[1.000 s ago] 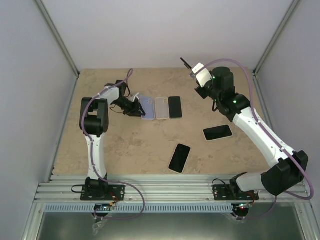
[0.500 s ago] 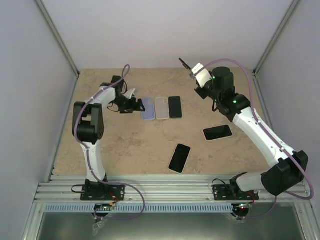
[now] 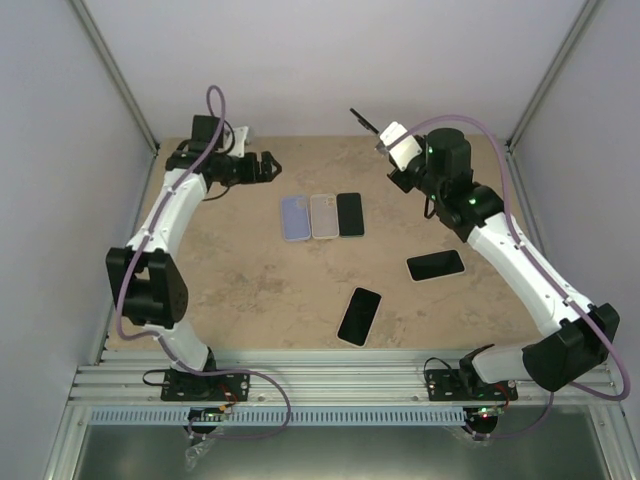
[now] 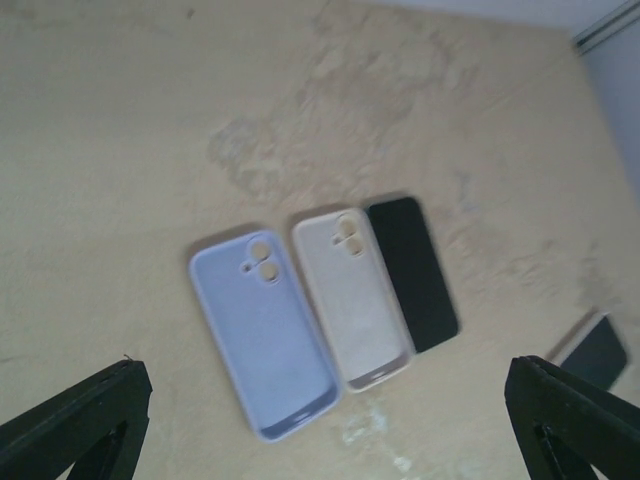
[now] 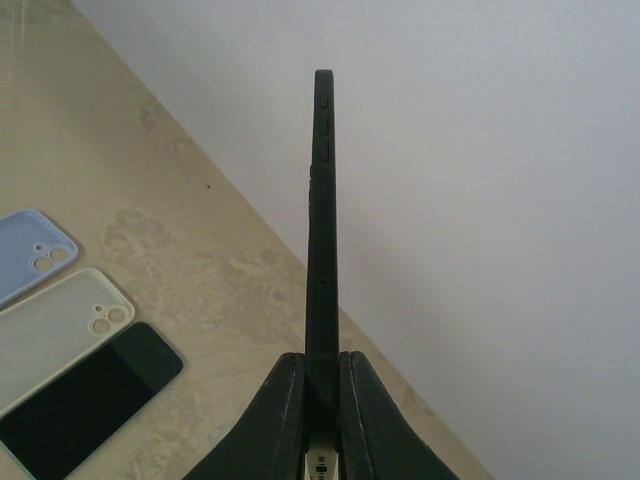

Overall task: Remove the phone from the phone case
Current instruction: Place the phone case at the center of the board, then place the phone at the center of the board.

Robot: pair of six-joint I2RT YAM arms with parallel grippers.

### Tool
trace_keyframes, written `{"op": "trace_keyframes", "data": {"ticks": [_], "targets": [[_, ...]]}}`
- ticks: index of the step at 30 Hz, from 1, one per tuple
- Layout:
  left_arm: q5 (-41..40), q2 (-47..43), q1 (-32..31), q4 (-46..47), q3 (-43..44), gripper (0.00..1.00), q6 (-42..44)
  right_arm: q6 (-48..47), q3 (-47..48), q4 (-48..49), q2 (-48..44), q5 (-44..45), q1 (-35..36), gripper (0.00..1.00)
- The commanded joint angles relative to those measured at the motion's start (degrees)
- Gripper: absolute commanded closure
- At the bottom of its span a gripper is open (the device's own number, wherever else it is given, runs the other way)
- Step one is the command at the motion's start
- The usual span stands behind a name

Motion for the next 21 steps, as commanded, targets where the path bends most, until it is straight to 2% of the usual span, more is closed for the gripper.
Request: {"op": "trace_keyframes", "data": {"ticks": [1, 8, 13, 21], "targets": [[6.61, -6.78, 0.04, 5.76, 1.04, 0.01, -9.93, -2.25, 3.44, 5.67, 0.01, -0.18, 1.92, 0.99], [16.53, -17.48, 0.04, 23.32, -7.63, 0.00, -26.01, -7.59, 4.34, 10.56, 2.84, 10.32, 7.57, 1.00], [20.64, -17.73, 0.04, 25.17, -8.77, 0.01, -31.04, -12.12, 3.98, 14.93, 4.36, 16.33, 11.51, 0.99], [23.95, -21.31, 0.04, 37.25, -17.32, 0.01, -42.99, -19.88, 1.15, 25.32, 5.51, 25.42, 16.97, 0.99]]}}
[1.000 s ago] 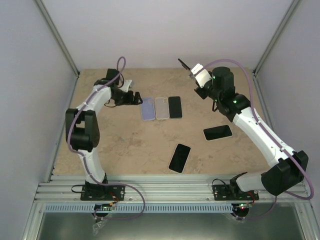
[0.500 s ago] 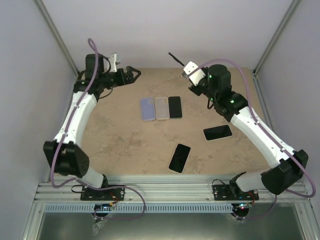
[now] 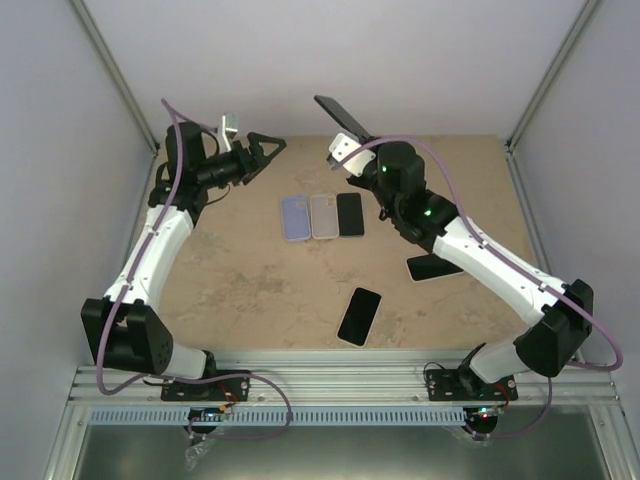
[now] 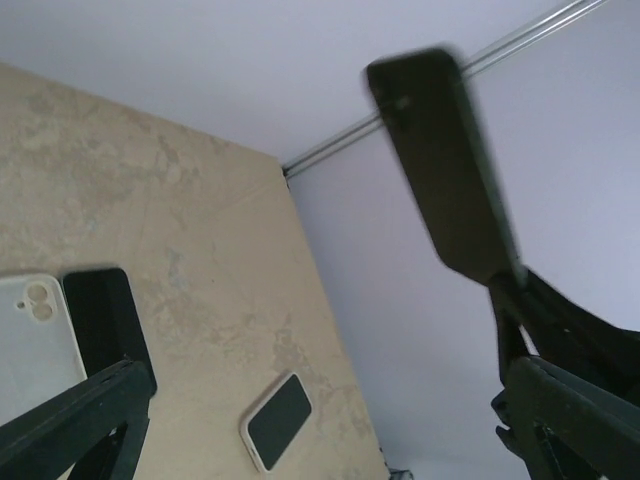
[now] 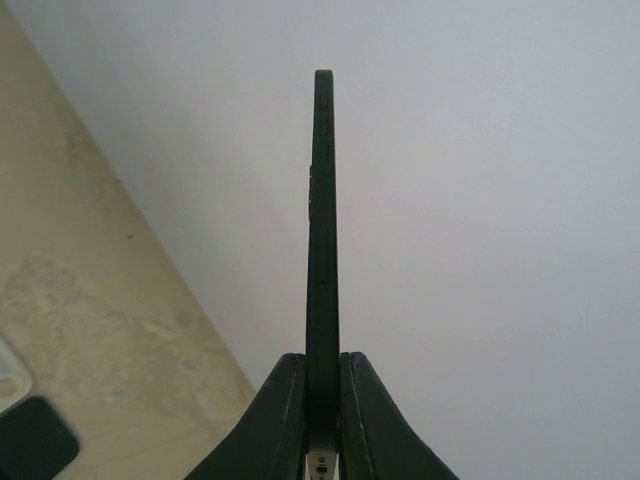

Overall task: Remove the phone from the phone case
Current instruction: Place the phone at the center of the board.

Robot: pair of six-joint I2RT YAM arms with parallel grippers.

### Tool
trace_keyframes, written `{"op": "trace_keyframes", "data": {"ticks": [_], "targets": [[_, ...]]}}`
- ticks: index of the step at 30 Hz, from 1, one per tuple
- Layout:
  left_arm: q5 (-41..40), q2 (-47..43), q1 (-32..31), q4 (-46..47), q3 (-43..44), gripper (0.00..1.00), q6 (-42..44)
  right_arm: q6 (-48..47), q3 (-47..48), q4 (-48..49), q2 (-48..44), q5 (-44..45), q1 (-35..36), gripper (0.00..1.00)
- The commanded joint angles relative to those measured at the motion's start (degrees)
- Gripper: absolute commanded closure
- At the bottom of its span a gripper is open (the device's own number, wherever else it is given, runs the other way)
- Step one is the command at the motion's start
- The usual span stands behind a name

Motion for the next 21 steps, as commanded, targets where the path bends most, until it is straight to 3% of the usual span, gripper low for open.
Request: {"op": "trace_keyframes", "data": {"ticks": [1, 14, 21], "targets": [[3.76, -2.56, 0.06, 8.99, -3.14, 0.01, -9.06, -6.83, -1.51, 13.72, -0.14, 8.04, 3.05, 0.99], [4.55, -3.67, -1.23, 16.78, -8.28, 0.01, -16.49, -27.18, -13.78, 37.97, 1.16, 14.75, 11.10, 1.00], [4.65, -2.98, -1.73, 19.99, -9.50, 0.10, -19.98, -34.02, -17.67, 45.37, 2.89, 15.73, 14.19, 0.99]]}}
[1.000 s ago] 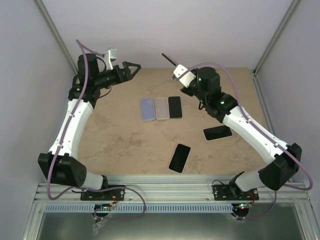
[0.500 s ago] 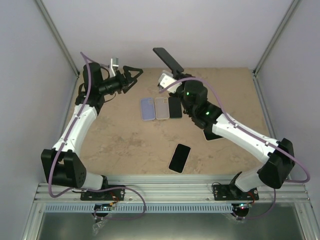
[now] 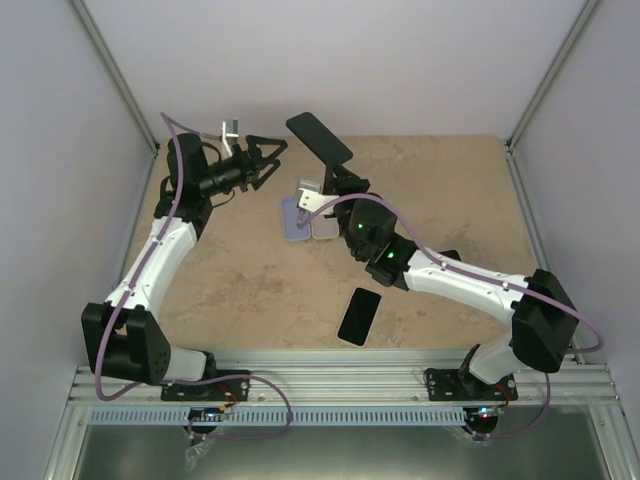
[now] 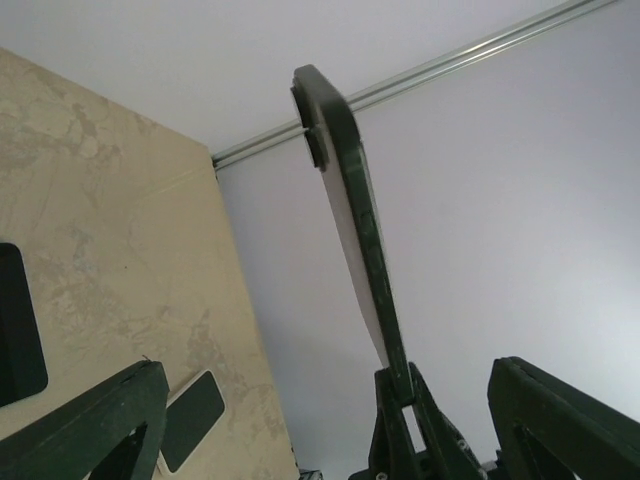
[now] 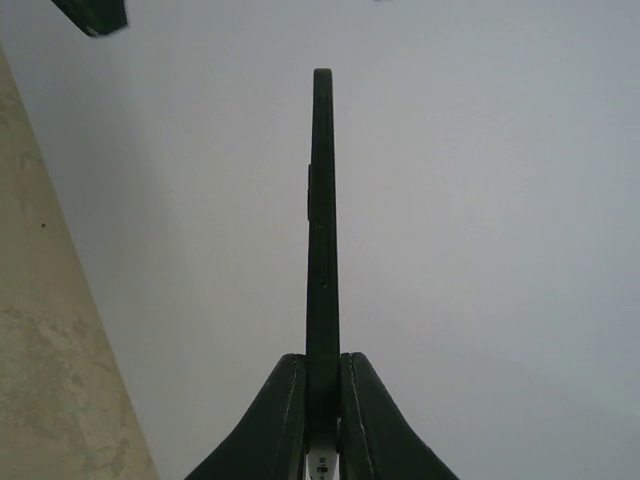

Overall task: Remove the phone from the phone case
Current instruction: Place the phone at the center of the board.

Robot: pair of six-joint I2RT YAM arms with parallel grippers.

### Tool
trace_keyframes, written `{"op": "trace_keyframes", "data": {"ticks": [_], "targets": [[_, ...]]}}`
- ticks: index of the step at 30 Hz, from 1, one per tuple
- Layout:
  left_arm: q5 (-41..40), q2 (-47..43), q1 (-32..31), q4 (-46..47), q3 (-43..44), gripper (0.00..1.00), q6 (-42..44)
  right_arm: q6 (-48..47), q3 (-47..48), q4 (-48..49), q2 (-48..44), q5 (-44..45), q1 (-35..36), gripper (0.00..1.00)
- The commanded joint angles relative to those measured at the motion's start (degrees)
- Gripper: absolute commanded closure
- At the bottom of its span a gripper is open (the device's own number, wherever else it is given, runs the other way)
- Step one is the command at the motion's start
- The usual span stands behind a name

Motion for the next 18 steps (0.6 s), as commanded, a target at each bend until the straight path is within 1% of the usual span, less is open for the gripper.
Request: {"op": "trace_keyframes", "data": {"ticks": [1, 5, 9, 15, 18], "targets": [[0.97, -0.24, -0.64, 4.01, -0.30, 0.11, -2.53, -6.87, -1.61, 12.35, 0.86, 1.84, 2.11, 0.99], [0.92, -1.13, -0.89, 4.91, -1.55, 0.15, -2.42, -9.13, -2.20, 14.37, 1.62, 2.21, 3.33, 0.99], [0.39, -1.64, -1.04, 4.84, -2.80, 0.19, -2.65, -13.47, -3.64, 19.81, 2.71, 2.33, 4.82, 1.00], [0.07, -1.26, -1.07, 4.64, -2.75, 0.31, -3.29, -20.52, -5.35, 28.04, 4.71, 2.31, 7.20, 0.99], [0.26, -1.35, -1.06, 5.39, -2.91, 0.41, -3.98, -22.12, -5.58, 29.79, 5.22, 2.26, 7.72, 0.99]]}}
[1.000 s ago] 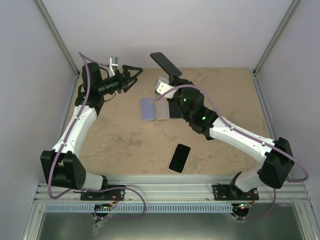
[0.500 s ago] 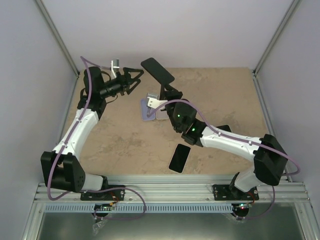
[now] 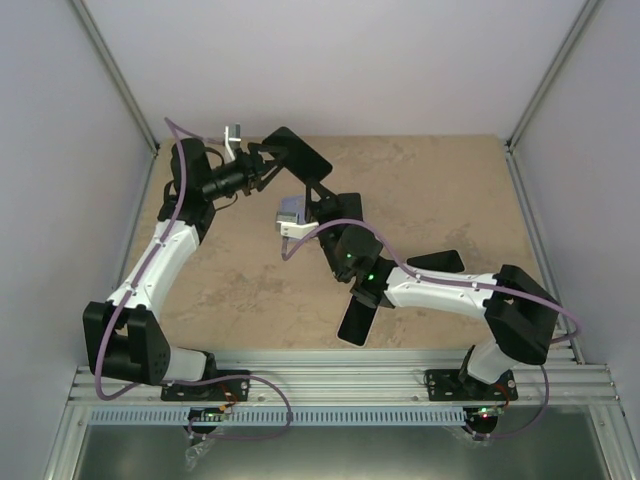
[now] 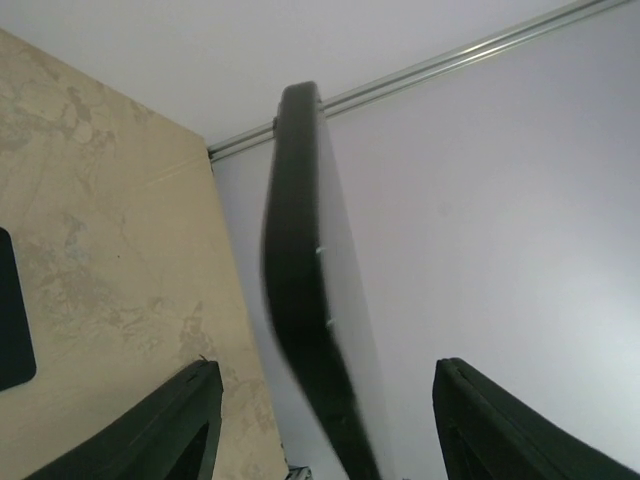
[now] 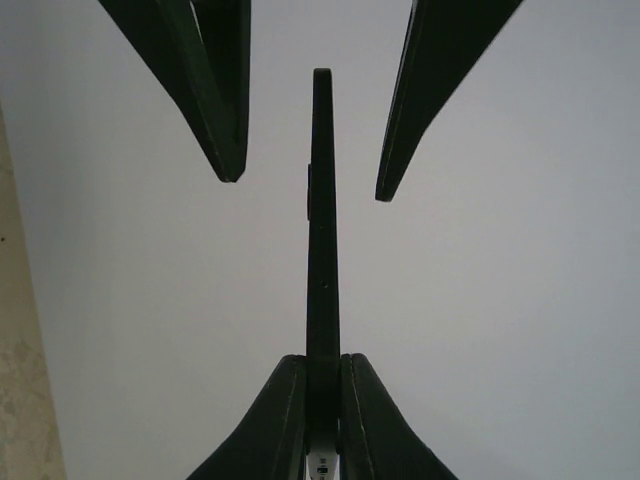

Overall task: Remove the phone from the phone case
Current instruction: Place the phone at the center of the board.

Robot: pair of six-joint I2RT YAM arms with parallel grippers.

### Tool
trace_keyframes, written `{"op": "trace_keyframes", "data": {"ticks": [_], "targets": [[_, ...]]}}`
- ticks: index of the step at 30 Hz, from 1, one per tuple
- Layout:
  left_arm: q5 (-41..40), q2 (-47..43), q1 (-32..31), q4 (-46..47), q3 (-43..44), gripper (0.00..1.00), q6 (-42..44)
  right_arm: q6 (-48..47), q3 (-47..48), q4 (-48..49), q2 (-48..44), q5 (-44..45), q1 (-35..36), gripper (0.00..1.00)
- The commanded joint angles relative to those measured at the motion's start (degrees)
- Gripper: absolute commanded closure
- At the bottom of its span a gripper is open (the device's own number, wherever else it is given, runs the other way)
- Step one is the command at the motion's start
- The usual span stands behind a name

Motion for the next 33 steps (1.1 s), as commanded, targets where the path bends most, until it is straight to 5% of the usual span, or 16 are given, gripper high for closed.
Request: {"op": "trace_keyframes", "data": {"ticks": [1, 11, 21, 28, 33], "targets": [[0.45, -1.14, -0.32, 2.30, -0.31, 0.45, -1.08, -5.38, -0.25, 11.48, 0.37, -0.03, 0.85, 0.99], [0.06, -1.14, -0.32, 2.75, -0.69, 0.84, 0.17, -7.21, -1.32, 13.46, 0.58, -0.13, 1.37, 0.99], [1.13, -0.43, -0.32, 6.14, -0.34, 0.82, -2.32, -6.97, -1.79, 13.75, 0.21, 0.08, 1.55, 0.99], [1.50, -0.47, -0.32, 6.43, -0.48, 0.97, -2.15, -5.73, -1.76, 13.29, 0.25, 0.04, 1.82, 0.99], [1.47, -0.19, -0.08, 5.73, -0.36, 1.00, -1.31, -3.06, -1.65, 9.77, -0.58, 0.47, 1.82, 0.81]]}}
